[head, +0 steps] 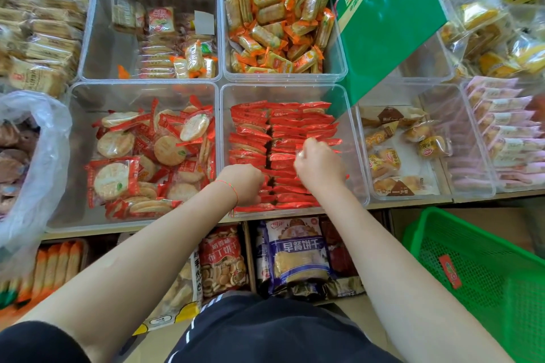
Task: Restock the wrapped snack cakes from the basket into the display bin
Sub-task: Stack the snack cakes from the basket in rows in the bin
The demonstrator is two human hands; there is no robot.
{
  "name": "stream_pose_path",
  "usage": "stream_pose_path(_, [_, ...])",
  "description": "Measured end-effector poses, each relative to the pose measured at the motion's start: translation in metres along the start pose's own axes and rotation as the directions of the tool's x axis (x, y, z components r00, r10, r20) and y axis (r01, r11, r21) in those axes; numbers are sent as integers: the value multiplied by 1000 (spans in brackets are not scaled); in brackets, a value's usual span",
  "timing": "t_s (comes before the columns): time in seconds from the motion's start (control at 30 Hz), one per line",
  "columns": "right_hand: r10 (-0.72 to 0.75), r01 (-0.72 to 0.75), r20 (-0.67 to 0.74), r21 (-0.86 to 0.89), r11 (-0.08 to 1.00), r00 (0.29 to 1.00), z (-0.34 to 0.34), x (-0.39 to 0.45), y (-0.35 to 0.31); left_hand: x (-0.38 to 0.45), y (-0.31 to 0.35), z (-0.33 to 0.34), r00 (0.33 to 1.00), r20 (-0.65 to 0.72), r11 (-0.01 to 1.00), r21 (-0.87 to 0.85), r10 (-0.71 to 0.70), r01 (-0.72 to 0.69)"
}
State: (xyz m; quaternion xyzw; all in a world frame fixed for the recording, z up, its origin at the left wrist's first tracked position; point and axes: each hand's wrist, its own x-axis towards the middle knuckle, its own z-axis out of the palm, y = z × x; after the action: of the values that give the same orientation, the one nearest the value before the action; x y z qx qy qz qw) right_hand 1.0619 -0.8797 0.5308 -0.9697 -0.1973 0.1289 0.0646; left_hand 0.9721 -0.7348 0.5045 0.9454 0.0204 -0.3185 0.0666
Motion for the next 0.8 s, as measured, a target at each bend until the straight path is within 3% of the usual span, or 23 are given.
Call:
stream_pose_path(0.03, [74,-74,-55,6,997,996,-1,3,11,0,2,2,1000,-3,1000,-4,-1,1])
stream_pose_path(0.07, [150,-151,-22,-8,989,988,1,5,20,0,3,3,1000,0,1000,-10,-2,2])
stream_pose_path(0.17, [283,-307,209,91,947,936,6,13,33,2,7,-2,998,55,1000,-8,-6,7])
stream_pose_path(0.23, [261,-313,233,227,922,937,11,16,34,3,8,-8,998,63,1000,-2,14,-13])
stream_pose_path(0.3, [247,-307,209,345,887,946,11,16,37,3,11,-10,998,-23,997,-53,60,-61])
stream_pose_path(0.43, [224,-351,272,675,649,936,-1,9,57,5,26,-6,972,-171,967,-172,158,-187])
stream_pose_path(0.67, [158,-384,351,864,325,923,-27,-14,90,23,51,-2,964,-110,969,71,244,-237])
stream_pose_path(0.73, [172,-355,315,883,307,933,-30,-18,94,27,54,-4,954,-112,952,163,280,-260])
stream_pose_path(0.8, [164,-310,267,877,368,950,-34,-23,99,30,52,-6,953,-122,950,180,277,-253])
